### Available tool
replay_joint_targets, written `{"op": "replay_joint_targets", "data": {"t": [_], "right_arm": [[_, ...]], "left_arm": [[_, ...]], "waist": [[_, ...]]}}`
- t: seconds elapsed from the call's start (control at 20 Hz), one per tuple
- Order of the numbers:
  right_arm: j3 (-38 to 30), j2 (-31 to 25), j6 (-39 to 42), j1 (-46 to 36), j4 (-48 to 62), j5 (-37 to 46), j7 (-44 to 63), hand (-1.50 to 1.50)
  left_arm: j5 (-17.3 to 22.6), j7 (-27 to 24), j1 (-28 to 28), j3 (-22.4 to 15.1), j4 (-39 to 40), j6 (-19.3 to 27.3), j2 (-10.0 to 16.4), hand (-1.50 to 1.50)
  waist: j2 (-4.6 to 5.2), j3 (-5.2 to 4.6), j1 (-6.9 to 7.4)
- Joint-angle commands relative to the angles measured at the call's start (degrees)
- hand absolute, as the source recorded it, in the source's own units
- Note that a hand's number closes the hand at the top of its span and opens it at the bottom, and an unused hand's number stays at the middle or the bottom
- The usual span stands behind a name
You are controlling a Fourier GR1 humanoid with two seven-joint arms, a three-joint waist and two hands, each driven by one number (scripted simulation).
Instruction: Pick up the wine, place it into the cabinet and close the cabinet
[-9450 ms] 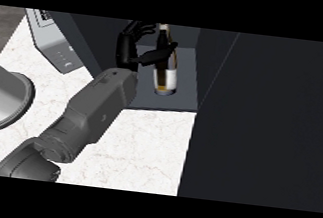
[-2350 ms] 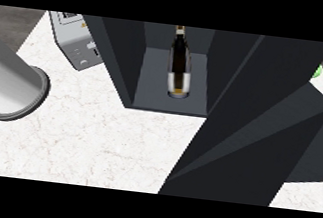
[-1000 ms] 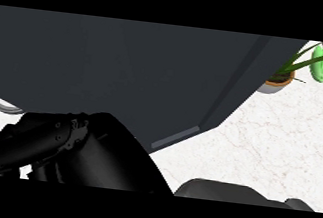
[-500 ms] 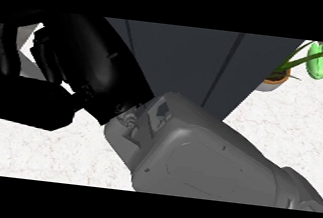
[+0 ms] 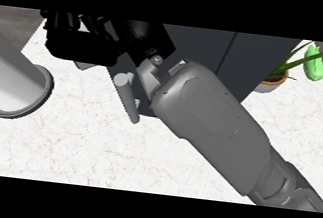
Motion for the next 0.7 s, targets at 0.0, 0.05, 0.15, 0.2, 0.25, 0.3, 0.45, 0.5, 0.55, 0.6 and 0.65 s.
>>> {"op": "replay_joint_targets", "data": {"t": [0.0,0.05,0.15,0.2,0.25,0.3,0.45,0.5,0.55,0.6,0.65], "right_arm": [[-5.38,-2.12,1.62,-1.45,7.63,0.34,-3.24,1.50],[-5.99,-1.98,2.90,-3.29,8.99,-0.18,-2.80,1.50],[-6.41,-3.41,3.59,-3.24,11.85,0.58,-4.77,1.50],[-4.65,-3.98,3.42,1.26,10.84,1.79,-7.30,1.50],[-4.48,-4.56,4.31,0.00,12.14,2.47,-7.82,1.50],[-5.18,-5.09,4.05,-0.98,13.34,2.94,-8.50,1.50],[-4.06,-4.39,3.45,-0.24,13.95,4.43,-9.23,1.50],[-5.04,-6.34,4.61,0.70,14.11,4.26,-11.22,1.50],[-5.13,-5.04,4.54,0.22,15.79,4.14,-12.09,1.50],[-5.10,-5.65,5.06,-0.92,14.89,4.22,-9.92,1.50],[-5.61,-5.92,5.43,-0.99,15.00,3.99,-10.49,1.50]], "left_arm": [[1.77,3.70,-0.52,2.58,-2.70,0.30,1.37,-1.50],[-0.73,1.67,-2.99,-0.12,1.52,0.29,-1.09,-1.50],[-1.23,0.46,-0.19,0.38,1.22,-1.72,-0.83,-1.50],[-1.17,1.40,-1.69,0.74,-0.72,1.10,-1.24,-1.50],[-0.45,2.00,-2.59,0.71,1.52,-0.51,-0.83,-1.50],[-1.00,3.15,-2.98,0.30,-0.31,0.41,-0.03,-1.50],[-2.16,1.67,-2.00,-0.85,0.06,0.10,-1.80,-1.50],[-0.81,2.90,-2.49,0.81,-0.96,0.22,-0.76,-1.50],[-1.77,2.13,-2.86,-0.47,-0.17,0.17,-1.70,-1.50],[-2.41,1.91,-2.31,-0.83,0.04,0.33,-2.04,-1.50],[-1.60,1.53,-3.31,0.56,2.61,-0.99,-1.83,-1.50]], "waist": [[1.04,0.20,-0.05],[1.19,0.16,-0.54],[1.25,0.13,0.29],[1.25,0.19,-0.17],[1.43,0.15,-0.27],[1.51,0.17,0.06],[1.37,0.13,0.00],[1.49,0.17,0.18],[1.77,0.13,0.52],[1.42,0.13,0.19],[1.60,0.08,0.01]]}}
